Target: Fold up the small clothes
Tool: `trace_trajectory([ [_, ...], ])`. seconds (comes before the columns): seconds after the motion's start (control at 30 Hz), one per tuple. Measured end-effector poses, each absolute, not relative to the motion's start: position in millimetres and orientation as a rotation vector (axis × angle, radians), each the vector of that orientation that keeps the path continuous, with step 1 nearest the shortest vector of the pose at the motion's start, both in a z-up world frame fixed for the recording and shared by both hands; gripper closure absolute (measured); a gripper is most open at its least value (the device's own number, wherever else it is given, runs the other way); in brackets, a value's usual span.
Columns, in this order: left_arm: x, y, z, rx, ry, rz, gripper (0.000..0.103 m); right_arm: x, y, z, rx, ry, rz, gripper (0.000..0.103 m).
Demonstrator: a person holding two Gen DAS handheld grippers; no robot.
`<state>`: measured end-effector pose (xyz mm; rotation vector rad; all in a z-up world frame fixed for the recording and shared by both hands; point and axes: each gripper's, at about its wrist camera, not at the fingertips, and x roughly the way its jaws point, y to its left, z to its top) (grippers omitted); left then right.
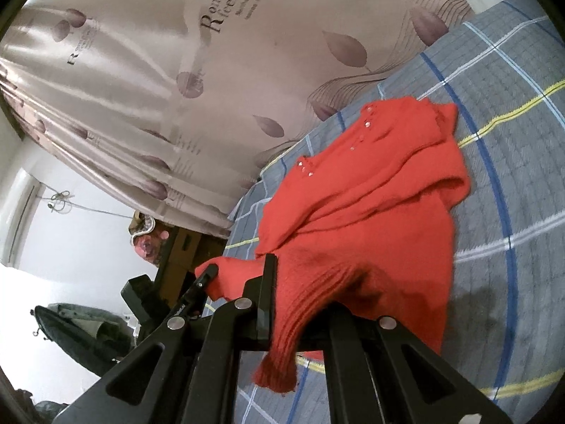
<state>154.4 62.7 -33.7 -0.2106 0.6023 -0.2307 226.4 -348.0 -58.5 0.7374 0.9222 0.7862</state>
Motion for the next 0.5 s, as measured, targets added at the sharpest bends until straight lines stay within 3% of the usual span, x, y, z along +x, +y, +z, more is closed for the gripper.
trace_trajectory([
  [0.5, 201.8, 69.1, -37.1, -0.252, 0.619, -0.182, 0.098, 286.5, -338.8, -59.7, 0.741, 0.935, 0.787, 0.099],
])
